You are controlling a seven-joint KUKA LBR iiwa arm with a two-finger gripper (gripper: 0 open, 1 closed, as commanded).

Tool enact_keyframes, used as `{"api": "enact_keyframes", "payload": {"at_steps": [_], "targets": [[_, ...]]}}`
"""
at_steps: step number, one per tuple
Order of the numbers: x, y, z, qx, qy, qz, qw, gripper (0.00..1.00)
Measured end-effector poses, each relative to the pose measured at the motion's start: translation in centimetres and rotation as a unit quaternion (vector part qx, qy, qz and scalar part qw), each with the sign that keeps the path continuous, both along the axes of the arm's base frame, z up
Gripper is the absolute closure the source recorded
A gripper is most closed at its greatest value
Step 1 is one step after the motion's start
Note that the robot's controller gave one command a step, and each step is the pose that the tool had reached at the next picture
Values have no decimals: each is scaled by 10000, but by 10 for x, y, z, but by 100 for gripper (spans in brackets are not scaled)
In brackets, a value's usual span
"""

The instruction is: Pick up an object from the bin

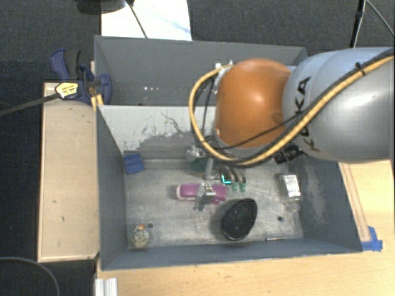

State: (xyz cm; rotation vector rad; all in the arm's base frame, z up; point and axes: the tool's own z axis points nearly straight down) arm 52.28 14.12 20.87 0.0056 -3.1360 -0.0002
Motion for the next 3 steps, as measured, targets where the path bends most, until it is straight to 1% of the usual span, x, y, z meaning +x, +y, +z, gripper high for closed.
{"api": "enact_keyframes", "payload": {"at_steps": [1, 2, 3], "targets": [[6, -29, -141, 3, -27, 485, 9988, 0], [6, -27, -136, 10, -28, 468, 9989, 100], [-18, -37, 7, 7, -66, 442, 9990, 100]]}}
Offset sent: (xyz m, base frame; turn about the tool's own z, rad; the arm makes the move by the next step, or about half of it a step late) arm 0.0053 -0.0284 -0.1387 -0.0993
